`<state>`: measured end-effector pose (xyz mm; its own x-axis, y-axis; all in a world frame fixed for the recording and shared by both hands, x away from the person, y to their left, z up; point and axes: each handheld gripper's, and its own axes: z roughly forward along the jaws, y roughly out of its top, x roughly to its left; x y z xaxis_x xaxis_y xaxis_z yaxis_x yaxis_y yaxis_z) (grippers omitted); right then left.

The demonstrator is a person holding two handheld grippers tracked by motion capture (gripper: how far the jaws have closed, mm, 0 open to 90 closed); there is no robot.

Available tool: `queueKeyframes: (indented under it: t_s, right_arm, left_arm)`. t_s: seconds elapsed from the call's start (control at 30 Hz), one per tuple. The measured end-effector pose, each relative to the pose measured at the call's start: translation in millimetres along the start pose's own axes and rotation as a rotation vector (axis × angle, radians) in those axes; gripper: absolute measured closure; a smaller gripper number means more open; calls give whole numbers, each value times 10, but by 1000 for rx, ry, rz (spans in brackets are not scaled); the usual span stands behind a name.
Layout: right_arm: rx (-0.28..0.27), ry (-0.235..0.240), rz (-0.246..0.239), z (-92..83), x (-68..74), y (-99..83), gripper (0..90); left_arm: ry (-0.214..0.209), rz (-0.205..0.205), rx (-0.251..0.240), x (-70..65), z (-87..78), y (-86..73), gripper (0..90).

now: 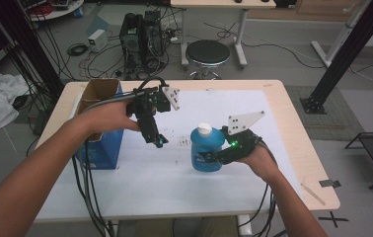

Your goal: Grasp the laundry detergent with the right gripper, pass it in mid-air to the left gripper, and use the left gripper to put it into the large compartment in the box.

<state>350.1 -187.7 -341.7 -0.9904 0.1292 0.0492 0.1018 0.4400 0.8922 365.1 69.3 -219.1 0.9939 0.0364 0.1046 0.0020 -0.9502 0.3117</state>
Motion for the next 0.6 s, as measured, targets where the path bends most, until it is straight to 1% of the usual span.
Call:
queueKeyframes:
  t_s: [0.03, 0.07, 0.13, 0.17, 0.2, 0.23, 0.3, 0.33, 0.4, 0.43, 0.47, 0.5, 0.53, 0.6]
  right_arm:
    - [-8, 2, 3, 10, 12, 6, 423]
    - [6, 7, 1, -1, 22, 26, 423]
    - [2, 10, -4, 4, 36, 39, 423]
    - [-6, 15, -29, 17, 30, 40, 423]
    - [14, 20, -3, 9, 55, 42, 423]
    - [12, 15, -16, 17, 54, 44, 423]
    - [22, 21, -14, 32, 68, 50, 423]
    - [25, 24, -22, 43, 76, 59, 423]
    - [28, 36, -21, 62, 95, 74, 424]
    - [24, 43, -31, 79, 98, 83, 424]
    - [28, 47, -27, 89, 115, 99, 424]
    - [14, 51, -52, 110, 109, 109, 424]
    - [34, 57, -27, 107, 137, 122, 424]
    - [33, 57, -49, 130, 142, 149, 425]
  left_arm:
    - [-3, 5, 3, -41, -7, 28, 17]
    - [-12, 9, 0, -66, -11, 43, 17]
    - [-15, 20, 9, -142, -30, 92, 17]
    - [-23, 24, 13, -178, -44, 117, 17]
    - [-22, 24, 14, -198, -50, 131, 17]
    - [-26, 24, 21, -224, -58, 152, 17]
    - [-30, 24, 34, -265, -68, 197, 17]
    - [-36, 26, 41, -281, -72, 221, 17]
    - [-38, 23, 48, -306, -78, 270, 17]
    - [-39, 24, 53, -314, -85, 300, 17]
    - [-38, 22, 53, -320, -88, 317, 17]
    - [-42, 23, 60, -324, -100, 342, 17]
    - [-41, 23, 58, -328, -106, 364, 17]
    - [-40, 23, 63, -341, -125, 407, 17]
